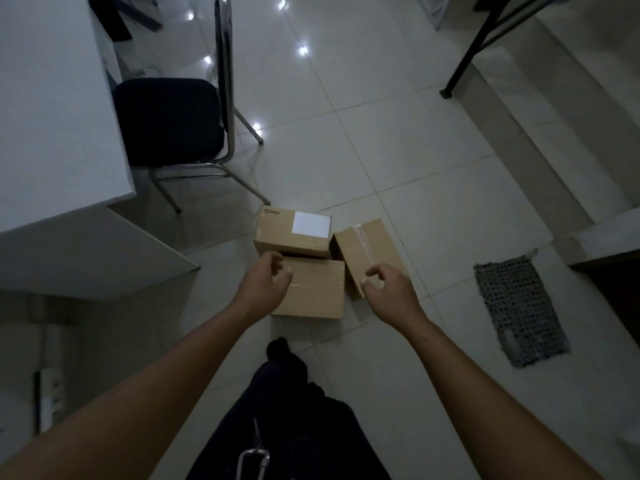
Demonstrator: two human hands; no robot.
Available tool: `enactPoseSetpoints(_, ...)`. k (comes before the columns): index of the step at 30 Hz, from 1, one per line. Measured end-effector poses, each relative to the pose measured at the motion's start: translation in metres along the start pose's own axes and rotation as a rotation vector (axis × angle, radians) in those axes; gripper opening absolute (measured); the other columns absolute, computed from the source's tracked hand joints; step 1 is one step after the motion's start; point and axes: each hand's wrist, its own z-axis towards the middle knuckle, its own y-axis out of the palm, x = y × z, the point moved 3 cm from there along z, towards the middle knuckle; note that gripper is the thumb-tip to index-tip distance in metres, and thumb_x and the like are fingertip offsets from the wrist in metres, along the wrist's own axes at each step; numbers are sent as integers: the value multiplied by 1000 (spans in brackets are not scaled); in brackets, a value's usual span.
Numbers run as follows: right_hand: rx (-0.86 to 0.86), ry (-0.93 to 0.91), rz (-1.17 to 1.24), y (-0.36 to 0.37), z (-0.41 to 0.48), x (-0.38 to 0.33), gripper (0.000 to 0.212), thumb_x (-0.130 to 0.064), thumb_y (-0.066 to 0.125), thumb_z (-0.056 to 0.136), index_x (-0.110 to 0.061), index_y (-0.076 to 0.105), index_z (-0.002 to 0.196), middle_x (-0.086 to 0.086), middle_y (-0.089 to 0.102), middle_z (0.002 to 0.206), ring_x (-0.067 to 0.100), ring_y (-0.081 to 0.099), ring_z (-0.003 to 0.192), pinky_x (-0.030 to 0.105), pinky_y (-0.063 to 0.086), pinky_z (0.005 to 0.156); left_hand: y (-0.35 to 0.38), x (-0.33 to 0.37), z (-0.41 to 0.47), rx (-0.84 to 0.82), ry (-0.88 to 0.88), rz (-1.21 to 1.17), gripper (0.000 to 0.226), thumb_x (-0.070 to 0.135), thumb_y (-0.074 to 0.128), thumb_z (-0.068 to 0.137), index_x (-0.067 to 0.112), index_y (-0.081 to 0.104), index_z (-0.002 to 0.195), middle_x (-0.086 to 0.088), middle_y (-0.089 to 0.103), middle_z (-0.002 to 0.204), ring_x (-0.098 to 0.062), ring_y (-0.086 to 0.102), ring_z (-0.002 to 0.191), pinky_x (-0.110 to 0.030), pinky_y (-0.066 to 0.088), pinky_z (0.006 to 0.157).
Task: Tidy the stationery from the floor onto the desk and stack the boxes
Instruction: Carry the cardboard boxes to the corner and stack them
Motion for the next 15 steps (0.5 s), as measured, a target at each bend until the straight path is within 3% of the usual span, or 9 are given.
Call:
enactPoseSetpoints(9, -62, 127, 61, 30, 84, 27, 29, -24, 58, 91, -14, 57, 118, 4, 57, 121, 8, 46, 99, 20, 35, 83, 29, -24, 84, -83, -106, 35, 35, 29, 56, 94, 10, 52, 123, -5, 59, 115, -15, 55, 104, -24, 41, 80)
enactPoseSetpoints(13, -115, 221, 101, 59, 133, 58, 35, -24, 59, 91, -13, 54, 124, 5, 57, 125, 9, 47, 102, 22, 37, 85, 53, -49, 129, -80, -215, 11, 30, 26, 53, 94, 11, 53, 121, -3, 59, 107, -14, 56, 93, -14, 38, 61)
enactPoseSetpoints(15, -130, 265, 115, 74, 157, 77, 37, -25, 58, 91, -13, 53, 126, 5, 57, 125, 9, 47, 102, 23, 37, 84, 68, -65, 150, -48, -265, -19, 28, 25, 54, 94, 10, 55, 118, -3, 60, 104, -15, 56, 89, -12, 37, 60)
